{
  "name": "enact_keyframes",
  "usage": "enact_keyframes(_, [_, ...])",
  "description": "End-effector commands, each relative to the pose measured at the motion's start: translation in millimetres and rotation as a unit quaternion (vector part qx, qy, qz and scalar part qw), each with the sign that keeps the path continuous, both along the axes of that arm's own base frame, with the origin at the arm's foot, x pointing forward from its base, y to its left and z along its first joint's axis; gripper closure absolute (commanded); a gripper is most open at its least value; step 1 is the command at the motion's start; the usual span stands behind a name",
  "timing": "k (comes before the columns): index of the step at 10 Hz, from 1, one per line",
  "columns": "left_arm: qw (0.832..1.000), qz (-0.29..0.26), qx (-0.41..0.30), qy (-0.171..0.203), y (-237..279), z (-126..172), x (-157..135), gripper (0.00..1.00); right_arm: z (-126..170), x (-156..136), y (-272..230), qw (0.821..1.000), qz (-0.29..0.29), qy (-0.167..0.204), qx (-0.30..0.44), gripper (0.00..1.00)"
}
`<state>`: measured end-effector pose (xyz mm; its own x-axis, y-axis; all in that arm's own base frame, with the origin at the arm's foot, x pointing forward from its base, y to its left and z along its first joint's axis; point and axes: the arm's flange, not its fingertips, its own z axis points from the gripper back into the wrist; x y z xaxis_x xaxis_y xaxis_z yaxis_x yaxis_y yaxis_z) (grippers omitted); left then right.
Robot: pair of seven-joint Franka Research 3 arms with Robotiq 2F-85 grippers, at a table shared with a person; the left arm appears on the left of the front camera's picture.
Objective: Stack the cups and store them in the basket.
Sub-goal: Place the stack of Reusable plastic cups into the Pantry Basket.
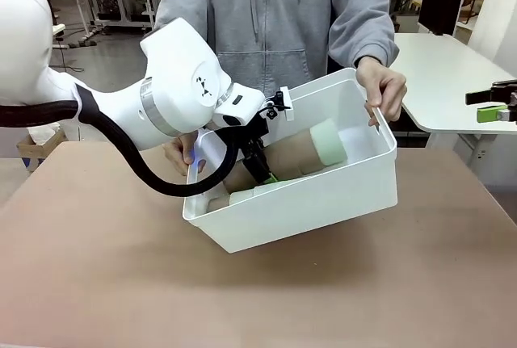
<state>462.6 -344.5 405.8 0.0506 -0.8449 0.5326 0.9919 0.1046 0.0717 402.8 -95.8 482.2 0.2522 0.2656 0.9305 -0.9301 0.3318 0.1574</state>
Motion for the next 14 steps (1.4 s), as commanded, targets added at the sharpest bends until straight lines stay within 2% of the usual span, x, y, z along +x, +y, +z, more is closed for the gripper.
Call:
enact_keyframes(1, [1.000,-0.017,-0.008,0.001,14,14,1,0.00,5,-2,0,1.000,-0.001,0.009,0.005,0.00])
enact_keyframes(5, [0.998,-0.033,-0.002,0.062,49,70,-8,0.00,5,-2,0,1.000,-0.001,0.009,0.005,0.00])
enact_keyframes(7, [0.994,-0.047,-0.020,0.093,75,118,-9,0.00,5,-2,0,1.000,-0.001,0.009,0.005,0.00])
enact_keyframes(9, [0.990,-0.051,-0.076,0.106,130,174,0,0.00,5,-2,0,1.000,-0.001,0.009,0.005,0.00])
enact_keyframes(10, [0.987,-0.056,-0.107,0.104,157,191,3,0.00,5,-2,0,1.000,-0.001,0.009,0.005,0.00])
enact_keyframes(12, [0.983,-0.047,-0.156,0.090,246,229,-2,0.00,5,-2,0,1.000,-0.001,0.009,0.005,0.00])
enact_keyframes(14, [0.978,-0.029,-0.194,0.072,319,232,-15,0.00,5,-2,0,1.000,-0.001,0.009,0.005,0.00])
